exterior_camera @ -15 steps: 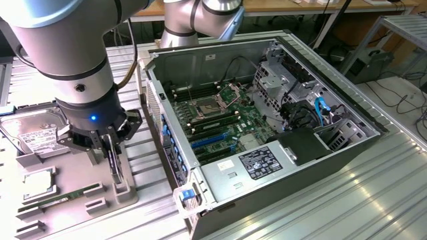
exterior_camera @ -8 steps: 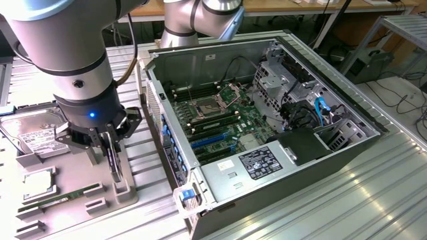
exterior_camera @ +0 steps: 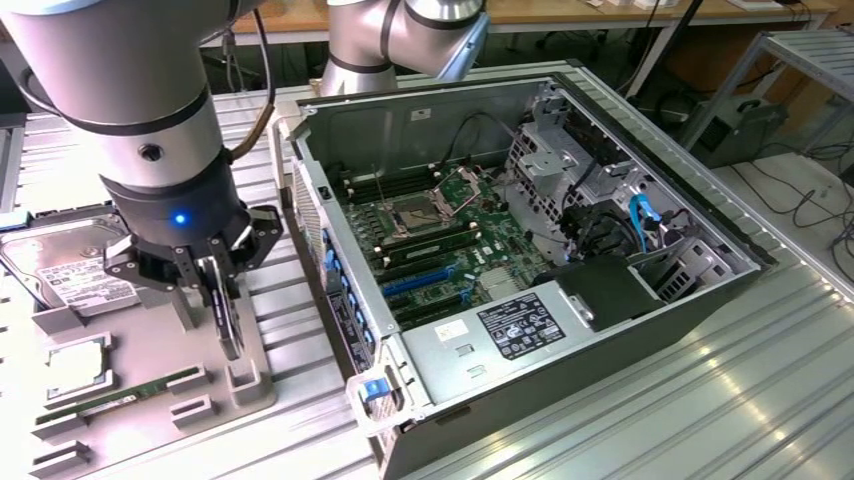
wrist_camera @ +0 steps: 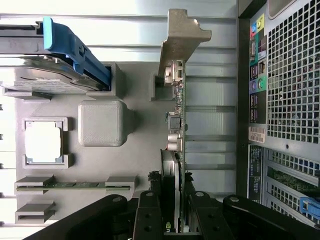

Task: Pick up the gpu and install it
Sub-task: 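Pick up the gpu and move the gpu toward the slot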

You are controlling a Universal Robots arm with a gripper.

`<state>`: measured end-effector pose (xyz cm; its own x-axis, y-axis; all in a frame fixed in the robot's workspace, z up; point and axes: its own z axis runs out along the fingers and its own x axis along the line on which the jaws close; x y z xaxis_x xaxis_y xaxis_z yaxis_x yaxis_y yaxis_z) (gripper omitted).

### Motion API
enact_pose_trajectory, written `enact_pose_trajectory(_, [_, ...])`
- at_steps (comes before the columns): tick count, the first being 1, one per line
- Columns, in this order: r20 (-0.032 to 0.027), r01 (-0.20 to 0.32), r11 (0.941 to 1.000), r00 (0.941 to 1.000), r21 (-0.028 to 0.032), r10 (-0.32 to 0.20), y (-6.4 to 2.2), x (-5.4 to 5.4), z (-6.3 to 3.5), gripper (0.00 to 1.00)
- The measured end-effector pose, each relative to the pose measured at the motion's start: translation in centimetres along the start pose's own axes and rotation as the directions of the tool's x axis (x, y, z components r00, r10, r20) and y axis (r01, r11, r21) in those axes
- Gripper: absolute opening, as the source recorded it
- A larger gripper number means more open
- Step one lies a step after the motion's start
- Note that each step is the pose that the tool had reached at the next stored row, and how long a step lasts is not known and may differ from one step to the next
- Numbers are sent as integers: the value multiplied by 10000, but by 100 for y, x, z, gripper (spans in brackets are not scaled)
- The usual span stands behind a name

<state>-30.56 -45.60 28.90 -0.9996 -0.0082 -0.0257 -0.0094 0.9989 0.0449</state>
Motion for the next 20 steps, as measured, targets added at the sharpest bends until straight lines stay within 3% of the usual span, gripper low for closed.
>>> enact_pose_trajectory(20, [0, 0, 10000, 10000, -2, 0, 6, -3, -128, 27])
